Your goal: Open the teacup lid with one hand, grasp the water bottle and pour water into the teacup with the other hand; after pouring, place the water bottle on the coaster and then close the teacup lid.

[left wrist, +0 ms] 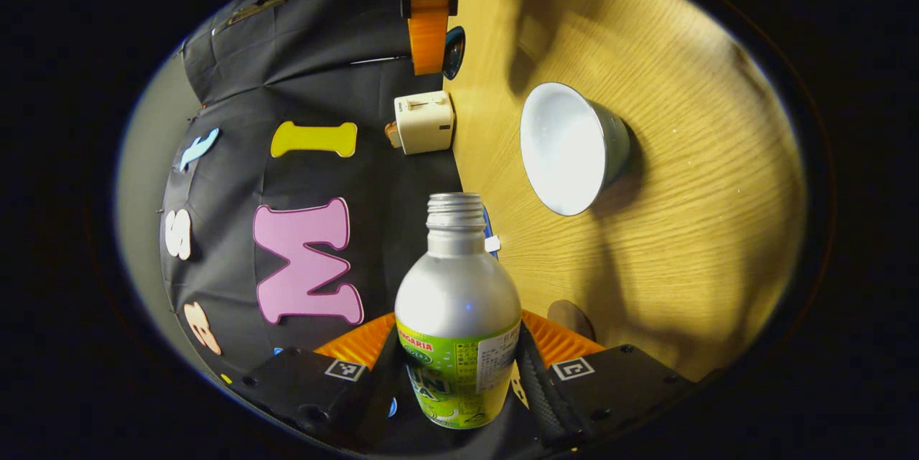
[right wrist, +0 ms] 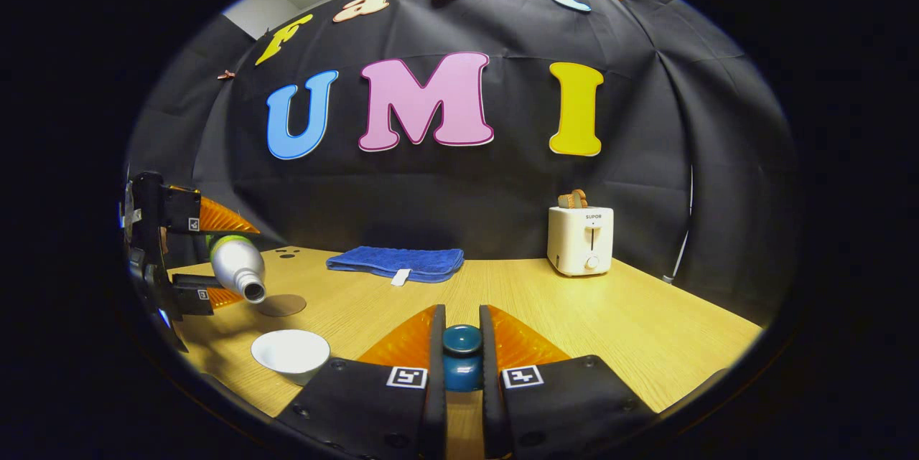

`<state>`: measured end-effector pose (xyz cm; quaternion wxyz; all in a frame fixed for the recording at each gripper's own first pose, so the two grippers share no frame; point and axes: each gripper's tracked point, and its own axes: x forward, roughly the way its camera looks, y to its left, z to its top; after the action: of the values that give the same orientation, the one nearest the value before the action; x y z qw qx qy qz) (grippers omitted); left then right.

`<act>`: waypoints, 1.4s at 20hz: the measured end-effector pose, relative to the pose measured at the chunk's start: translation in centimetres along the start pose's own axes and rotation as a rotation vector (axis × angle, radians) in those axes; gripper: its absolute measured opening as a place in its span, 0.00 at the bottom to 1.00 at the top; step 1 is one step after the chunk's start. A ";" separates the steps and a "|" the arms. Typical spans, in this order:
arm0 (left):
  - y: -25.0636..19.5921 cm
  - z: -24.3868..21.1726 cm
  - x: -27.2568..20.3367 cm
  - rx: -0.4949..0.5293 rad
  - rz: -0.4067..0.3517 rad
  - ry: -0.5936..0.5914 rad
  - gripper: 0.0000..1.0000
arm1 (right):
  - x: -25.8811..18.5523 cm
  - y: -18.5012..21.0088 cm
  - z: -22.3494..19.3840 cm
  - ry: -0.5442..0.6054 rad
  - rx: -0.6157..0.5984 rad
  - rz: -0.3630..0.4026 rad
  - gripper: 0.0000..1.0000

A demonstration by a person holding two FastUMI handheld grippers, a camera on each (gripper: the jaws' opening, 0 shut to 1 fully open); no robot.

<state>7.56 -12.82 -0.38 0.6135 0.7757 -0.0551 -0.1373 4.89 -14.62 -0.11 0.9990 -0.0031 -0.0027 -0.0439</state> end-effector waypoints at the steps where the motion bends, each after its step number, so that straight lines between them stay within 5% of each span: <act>1: 0.1 0.0 0.1 0.025 -0.005 0.001 0.79 | 0.0 0.0 0.0 0.000 0.000 0.000 0.23; 11: 1.5 -0.1 0.4 0.194 -0.027 0.001 0.79 | -0.1 0.0 0.0 0.000 0.000 0.000 0.23; 28: 2.5 0.0 0.0 0.340 -0.045 0.023 0.79 | -0.1 0.0 0.1 0.001 -0.001 0.001 0.23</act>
<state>7.79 -13.45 2.06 0.4706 0.8710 -0.0531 -0.1307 4.81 -14.66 -0.03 0.9991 -0.0034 -0.0021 -0.0434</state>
